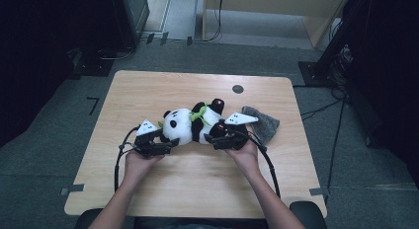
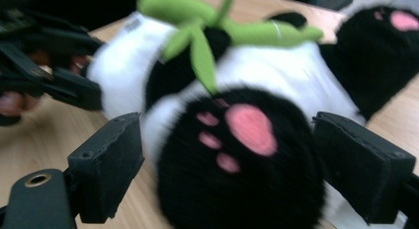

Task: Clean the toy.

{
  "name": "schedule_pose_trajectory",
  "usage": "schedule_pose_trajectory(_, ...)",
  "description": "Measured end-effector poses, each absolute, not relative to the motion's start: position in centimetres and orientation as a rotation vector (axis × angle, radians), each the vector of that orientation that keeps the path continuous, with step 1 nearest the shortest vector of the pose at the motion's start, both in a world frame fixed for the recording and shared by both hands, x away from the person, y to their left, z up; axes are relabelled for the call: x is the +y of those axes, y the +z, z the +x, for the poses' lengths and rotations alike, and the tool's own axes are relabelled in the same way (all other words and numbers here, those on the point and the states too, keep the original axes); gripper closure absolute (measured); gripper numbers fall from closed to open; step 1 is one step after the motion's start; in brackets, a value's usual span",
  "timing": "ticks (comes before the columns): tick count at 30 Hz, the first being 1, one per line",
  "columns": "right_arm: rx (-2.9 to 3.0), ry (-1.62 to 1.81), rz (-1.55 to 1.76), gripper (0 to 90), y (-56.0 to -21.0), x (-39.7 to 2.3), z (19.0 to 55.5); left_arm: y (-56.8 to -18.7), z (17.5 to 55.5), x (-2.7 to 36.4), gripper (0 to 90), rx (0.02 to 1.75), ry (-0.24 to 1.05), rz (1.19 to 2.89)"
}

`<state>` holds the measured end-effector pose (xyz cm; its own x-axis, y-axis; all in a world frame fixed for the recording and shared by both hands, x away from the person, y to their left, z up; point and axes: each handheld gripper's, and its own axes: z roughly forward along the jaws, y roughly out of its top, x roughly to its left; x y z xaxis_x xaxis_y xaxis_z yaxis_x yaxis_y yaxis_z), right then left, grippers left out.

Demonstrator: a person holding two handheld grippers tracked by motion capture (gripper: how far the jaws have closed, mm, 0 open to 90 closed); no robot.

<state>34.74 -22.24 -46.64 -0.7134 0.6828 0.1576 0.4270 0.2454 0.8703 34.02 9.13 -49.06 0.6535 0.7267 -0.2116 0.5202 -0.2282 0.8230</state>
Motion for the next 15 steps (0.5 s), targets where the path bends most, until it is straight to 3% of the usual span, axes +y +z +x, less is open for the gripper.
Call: schedule_pose_trajectory(15,2.276,1.415,1.016,11.0,-47.7,-22.3,35.6,-49.1,34.1,8.9,23.8,0.985,0.282,1.904)
